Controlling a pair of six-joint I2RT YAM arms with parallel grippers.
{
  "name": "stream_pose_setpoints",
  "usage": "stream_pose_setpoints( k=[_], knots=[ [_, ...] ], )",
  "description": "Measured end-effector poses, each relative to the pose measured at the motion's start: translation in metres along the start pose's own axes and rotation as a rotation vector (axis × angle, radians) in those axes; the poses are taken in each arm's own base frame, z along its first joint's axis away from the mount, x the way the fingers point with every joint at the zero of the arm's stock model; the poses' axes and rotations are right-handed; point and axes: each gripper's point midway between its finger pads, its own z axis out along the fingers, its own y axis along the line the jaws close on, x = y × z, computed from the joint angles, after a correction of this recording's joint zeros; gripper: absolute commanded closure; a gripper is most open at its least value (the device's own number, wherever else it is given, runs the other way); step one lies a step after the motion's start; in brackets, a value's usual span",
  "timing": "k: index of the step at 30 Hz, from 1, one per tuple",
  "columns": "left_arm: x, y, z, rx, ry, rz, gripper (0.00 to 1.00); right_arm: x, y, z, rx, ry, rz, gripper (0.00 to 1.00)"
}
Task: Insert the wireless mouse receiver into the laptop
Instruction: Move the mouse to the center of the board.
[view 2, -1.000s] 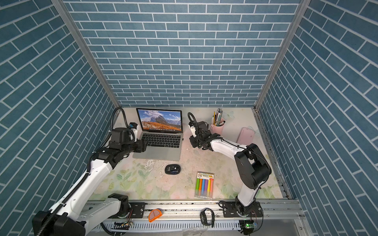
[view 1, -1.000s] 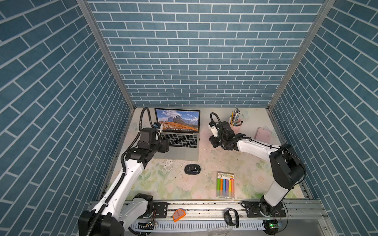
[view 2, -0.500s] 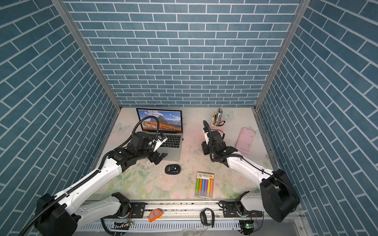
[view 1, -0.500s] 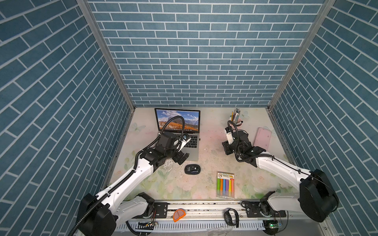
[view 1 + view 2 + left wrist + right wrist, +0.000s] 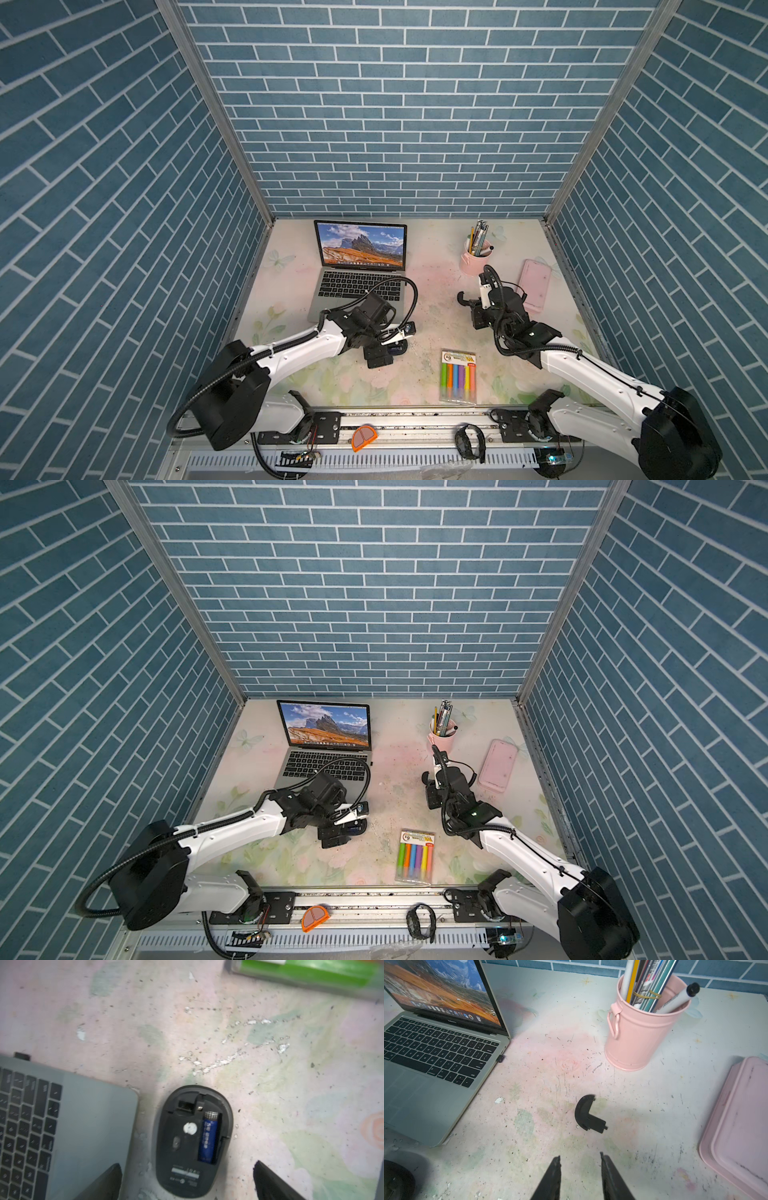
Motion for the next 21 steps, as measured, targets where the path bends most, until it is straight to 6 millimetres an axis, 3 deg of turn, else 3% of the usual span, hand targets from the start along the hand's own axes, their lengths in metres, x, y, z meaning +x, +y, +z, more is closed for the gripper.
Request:
stream_pose_setpoints(
  k=[5,15,21],
  knots=[
    [0.008,-0.002,0.016,0.018,0.056,0.054,0.01,0.003,-0.002,0.000,0.008,-0.001,0.021,0.68],
    [0.000,0.003,0.029,0.069,0.100,0.091,0.43,0.002,-0.002,0.000,0.008,-0.002,0.045,0.70],
    [-0.016,0.006,0.028,0.086,0.112,0.065,0.48,0.002,-0.006,0.000,0.022,-0.001,0.054,0.70]
  ],
)
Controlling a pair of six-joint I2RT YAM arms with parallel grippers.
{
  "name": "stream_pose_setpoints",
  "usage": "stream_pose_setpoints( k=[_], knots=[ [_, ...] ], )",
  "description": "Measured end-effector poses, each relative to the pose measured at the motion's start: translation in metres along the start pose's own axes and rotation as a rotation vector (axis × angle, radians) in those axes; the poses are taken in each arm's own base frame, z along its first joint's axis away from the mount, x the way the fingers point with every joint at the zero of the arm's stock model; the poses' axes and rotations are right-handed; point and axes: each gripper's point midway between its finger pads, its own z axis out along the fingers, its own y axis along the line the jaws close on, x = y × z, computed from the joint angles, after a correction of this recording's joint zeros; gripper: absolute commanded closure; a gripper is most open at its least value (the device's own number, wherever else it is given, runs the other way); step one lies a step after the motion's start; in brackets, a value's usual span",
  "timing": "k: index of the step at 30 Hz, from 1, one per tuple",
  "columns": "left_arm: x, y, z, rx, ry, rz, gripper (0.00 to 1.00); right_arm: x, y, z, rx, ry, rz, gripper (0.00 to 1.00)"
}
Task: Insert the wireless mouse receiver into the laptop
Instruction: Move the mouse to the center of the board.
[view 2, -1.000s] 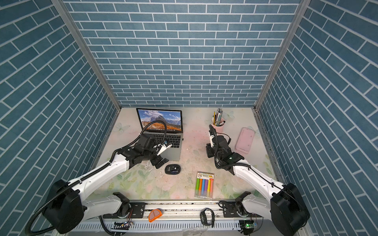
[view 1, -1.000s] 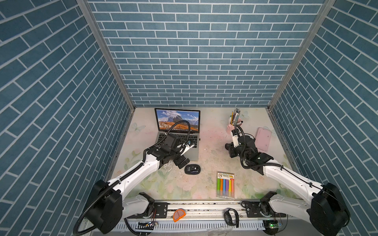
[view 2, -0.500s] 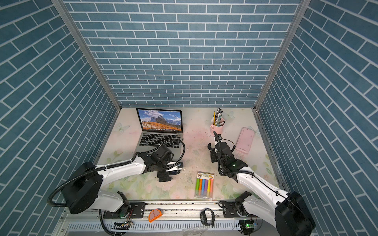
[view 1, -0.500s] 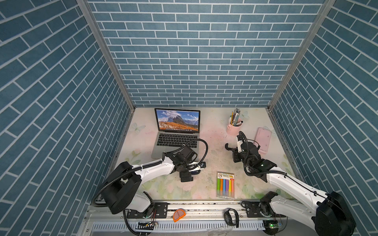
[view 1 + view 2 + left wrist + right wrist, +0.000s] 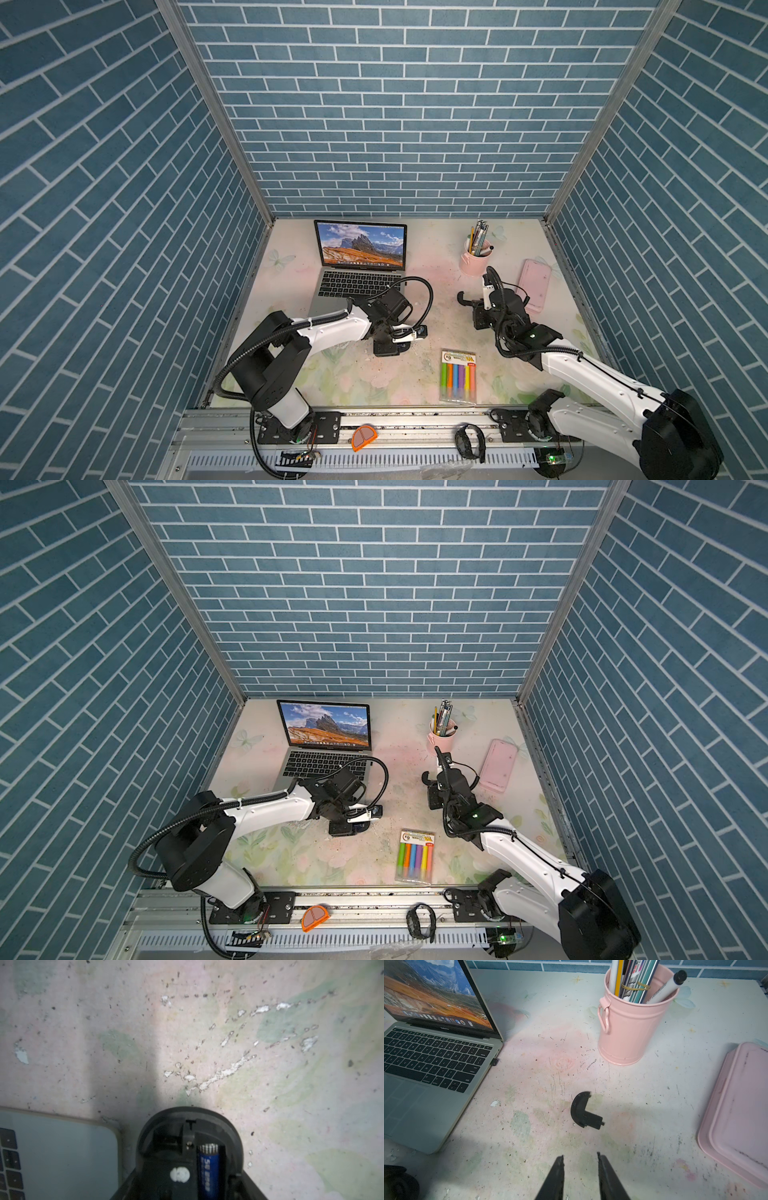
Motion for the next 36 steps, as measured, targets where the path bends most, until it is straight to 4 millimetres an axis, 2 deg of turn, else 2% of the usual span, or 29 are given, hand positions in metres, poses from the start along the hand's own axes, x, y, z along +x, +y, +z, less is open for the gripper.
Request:
stream_pose_setpoints(
  k=[3,8,13,15,17,20,23,29,36],
  knots=[
    [-0.016,0.002,-0.001,0.002,-0.007,-0.027,0.46,0.002,-0.009,0.000,0.032,0.017,0.012,0.70],
    [-0.054,0.009,0.002,0.010,-0.049,-0.113,0.44,0.002,-0.036,0.002,0.109,0.067,0.101,0.69],
    [-0.083,0.020,0.025,0.022,-0.053,-0.203,0.44,0.007,-0.052,0.006,0.131,0.120,0.191,0.69],
    [-0.088,0.023,0.037,0.030,-0.038,-0.237,0.43,0.014,-0.052,0.009,0.123,0.157,0.202,0.69],
    [-0.094,0.028,0.038,0.024,-0.044,-0.265,0.39,0.022,-0.050,0.012,0.112,0.198,0.206,0.69],
    [-0.096,0.030,0.041,0.021,-0.043,-0.291,0.24,0.031,-0.048,0.016,0.100,0.244,0.213,0.68],
    [-0.091,0.028,0.044,0.025,-0.033,-0.312,0.16,0.036,-0.044,0.020,0.090,0.282,0.221,0.66],
    [-0.086,0.023,0.042,0.017,-0.093,-0.340,0.10,0.034,-0.035,0.031,0.051,0.328,0.230,0.64],
    [-0.081,0.019,0.039,-0.014,-0.227,-0.388,0.12,0.033,-0.026,0.039,0.015,0.361,0.243,0.63]
  ],
)
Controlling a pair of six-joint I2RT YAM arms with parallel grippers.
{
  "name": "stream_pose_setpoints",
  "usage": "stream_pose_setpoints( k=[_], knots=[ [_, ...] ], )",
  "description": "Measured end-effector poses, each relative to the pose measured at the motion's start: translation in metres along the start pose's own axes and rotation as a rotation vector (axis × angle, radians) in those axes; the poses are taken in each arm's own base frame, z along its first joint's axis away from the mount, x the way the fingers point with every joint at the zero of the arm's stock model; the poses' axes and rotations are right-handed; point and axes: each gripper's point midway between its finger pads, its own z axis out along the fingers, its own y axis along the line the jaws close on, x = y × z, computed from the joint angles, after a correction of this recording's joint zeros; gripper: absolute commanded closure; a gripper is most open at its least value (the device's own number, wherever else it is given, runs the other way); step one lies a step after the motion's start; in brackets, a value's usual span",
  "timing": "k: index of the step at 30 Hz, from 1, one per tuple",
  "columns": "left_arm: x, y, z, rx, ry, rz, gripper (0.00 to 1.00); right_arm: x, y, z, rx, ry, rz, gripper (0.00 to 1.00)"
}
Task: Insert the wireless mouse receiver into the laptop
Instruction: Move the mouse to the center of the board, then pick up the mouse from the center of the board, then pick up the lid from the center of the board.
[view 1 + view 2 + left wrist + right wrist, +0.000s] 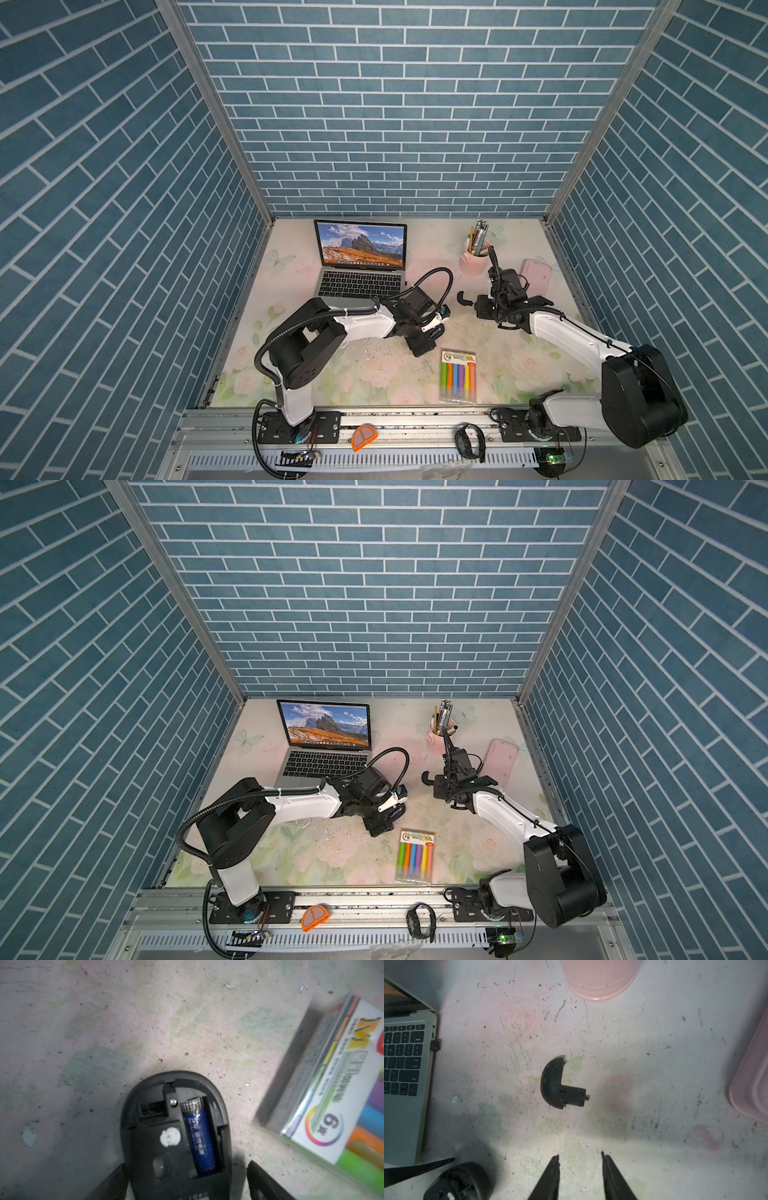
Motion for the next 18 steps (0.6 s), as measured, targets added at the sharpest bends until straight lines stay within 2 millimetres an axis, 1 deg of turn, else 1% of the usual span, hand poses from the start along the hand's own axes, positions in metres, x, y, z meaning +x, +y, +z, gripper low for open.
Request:
stream_pose_setpoints(
  k=[5,10,14,18],
  knots=[
    [-0.007,0.002,0.003,-0.018,-0.092,-0.026,0.18,-0.002,0.004,0.007,-0.004,0.033,0.005,0.63],
    [-0.012,0.004,0.006,-0.027,-0.147,-0.035,0.24,-0.007,0.008,0.015,-0.005,0.059,0.020,0.63],
    [-0.013,0.005,0.008,-0.033,-0.168,-0.036,0.24,-0.010,0.010,0.019,-0.002,0.077,0.021,0.63],
    [-0.010,0.005,0.006,-0.043,-0.197,-0.035,0.19,-0.016,0.013,0.025,-0.005,0.088,0.021,0.62]
  ],
)
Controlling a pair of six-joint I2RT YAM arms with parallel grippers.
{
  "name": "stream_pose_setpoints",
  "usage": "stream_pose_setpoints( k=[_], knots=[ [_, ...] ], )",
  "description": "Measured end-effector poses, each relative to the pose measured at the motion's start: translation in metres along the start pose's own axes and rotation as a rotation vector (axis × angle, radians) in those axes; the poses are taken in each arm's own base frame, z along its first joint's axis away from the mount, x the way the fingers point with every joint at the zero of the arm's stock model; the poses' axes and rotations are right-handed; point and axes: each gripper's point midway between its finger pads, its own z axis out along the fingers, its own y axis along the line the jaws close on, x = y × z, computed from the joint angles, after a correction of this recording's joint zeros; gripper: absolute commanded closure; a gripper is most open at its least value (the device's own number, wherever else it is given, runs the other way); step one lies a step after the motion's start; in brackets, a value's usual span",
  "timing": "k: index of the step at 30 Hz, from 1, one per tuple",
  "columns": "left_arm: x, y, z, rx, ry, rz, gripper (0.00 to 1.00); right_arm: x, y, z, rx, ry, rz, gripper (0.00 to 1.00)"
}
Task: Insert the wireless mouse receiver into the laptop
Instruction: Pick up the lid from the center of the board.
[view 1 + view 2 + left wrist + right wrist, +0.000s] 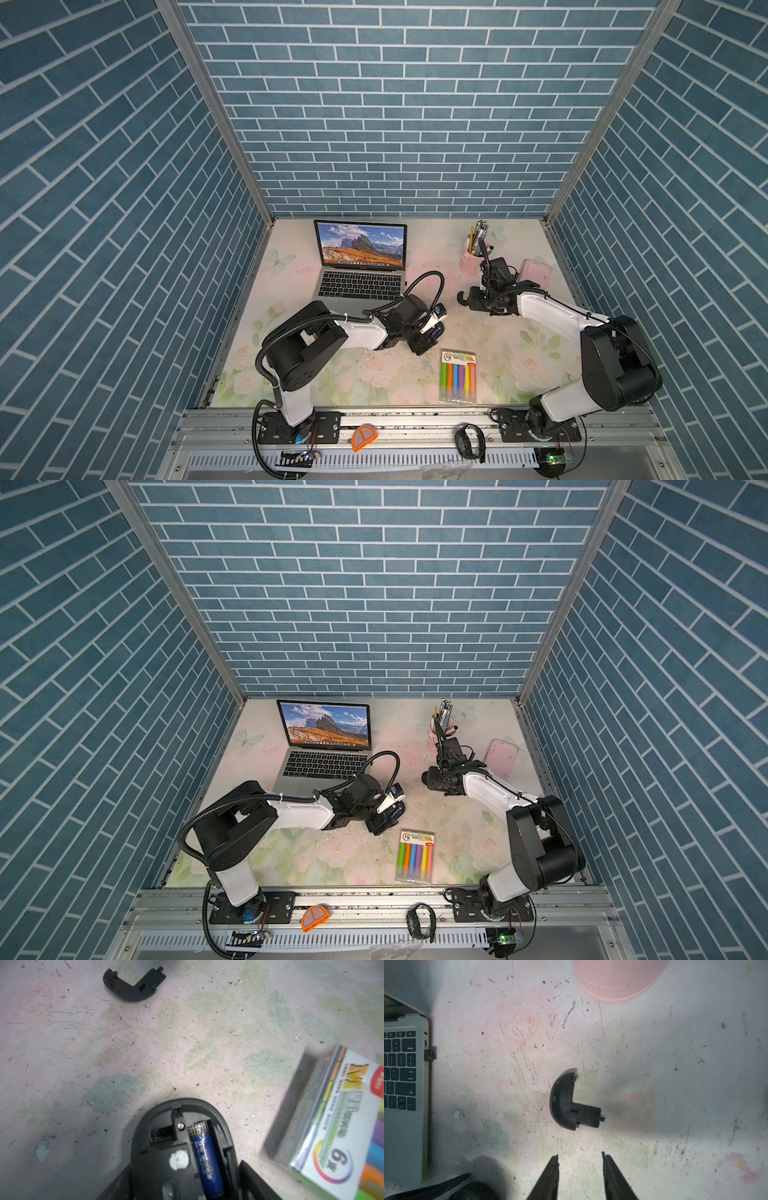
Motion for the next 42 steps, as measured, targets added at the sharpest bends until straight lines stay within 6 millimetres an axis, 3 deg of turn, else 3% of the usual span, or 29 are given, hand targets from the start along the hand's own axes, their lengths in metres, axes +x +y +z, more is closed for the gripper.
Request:
stream_pose_setpoints(
  k=[6,8,11,16,24,31,42],
  knots=[
    [0.005,0.001,-0.004,-0.015,-0.032,-0.019,0.23,-0.006,0.004,0.008,-0.005,0.016,0.004,0.58],
    [0.004,0.002,-0.004,-0.019,-0.040,-0.025,0.26,-0.008,0.005,0.012,-0.005,0.024,0.010,0.49],
    [0.003,0.005,-0.003,-0.023,-0.051,-0.039,0.31,-0.011,0.008,0.019,0.000,0.036,0.016,0.43],
    [-0.001,0.007,0.000,-0.022,-0.078,-0.054,0.45,-0.018,0.011,0.033,0.021,0.061,0.016,0.41],
    [0.000,0.007,-0.001,-0.023,-0.096,-0.057,0.48,-0.025,0.021,0.051,0.086,0.095,-0.044,0.50],
    [0.006,0.005,-0.008,-0.030,-0.095,-0.060,0.50,-0.019,0.031,0.056,0.142,0.117,-0.121,0.54],
    [0.014,0.004,-0.016,-0.039,-0.072,-0.073,0.51,-0.008,0.024,0.061,0.204,0.149,-0.160,0.68]
  ],
)
